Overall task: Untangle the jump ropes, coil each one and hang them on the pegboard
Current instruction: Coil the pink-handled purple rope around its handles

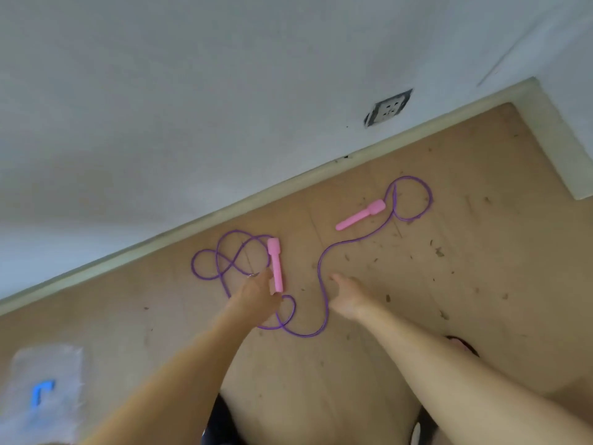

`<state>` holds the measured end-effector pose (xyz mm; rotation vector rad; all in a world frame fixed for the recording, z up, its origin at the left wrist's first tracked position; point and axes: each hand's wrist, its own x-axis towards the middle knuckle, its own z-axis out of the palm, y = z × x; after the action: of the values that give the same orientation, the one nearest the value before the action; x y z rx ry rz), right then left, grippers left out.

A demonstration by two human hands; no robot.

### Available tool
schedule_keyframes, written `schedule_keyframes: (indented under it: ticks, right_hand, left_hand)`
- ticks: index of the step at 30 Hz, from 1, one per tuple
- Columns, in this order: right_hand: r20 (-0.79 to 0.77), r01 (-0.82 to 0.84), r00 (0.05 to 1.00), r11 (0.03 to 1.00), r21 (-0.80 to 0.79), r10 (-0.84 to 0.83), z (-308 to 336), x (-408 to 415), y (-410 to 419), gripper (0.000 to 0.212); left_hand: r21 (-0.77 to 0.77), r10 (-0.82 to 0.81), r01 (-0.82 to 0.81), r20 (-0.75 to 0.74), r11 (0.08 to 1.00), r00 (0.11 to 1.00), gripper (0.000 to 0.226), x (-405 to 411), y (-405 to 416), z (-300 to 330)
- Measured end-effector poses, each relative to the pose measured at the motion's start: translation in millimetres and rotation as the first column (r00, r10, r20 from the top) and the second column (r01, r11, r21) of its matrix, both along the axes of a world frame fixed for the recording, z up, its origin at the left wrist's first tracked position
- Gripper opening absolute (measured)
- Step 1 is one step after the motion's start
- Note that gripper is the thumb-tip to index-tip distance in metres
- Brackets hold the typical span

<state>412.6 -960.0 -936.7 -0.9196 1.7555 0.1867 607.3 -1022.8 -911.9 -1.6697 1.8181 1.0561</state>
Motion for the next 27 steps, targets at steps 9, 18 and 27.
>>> schedule_keyframes:
  ticks: [9, 18, 27]
  right_hand:
    - [-0.074, -0.202, 0.976, 0.979, 0.018, 0.203, -107, 44, 25, 0.041]
    - [-0.131, -0.265, 0.957, 0.963, -0.045, 0.258, -87, 50, 42, 0.028]
    - [-0.152, -0.284, 0.947, 0.959, 0.005, 0.282, -101, 52, 59, 0.03]
  left_hand:
    - [0.066, -0.12, 0.123, -0.046, 0.99, 0.992, 0.041, -1, 33, -106]
    - [0.124, -0.13, 0.146, -0.128, 0.982, 0.983, 0.066, -4, 42, -77]
    - [0.025, -0.069, 0.075, -0.193, 0.997, 0.979, 0.064, -9, 56, -68]
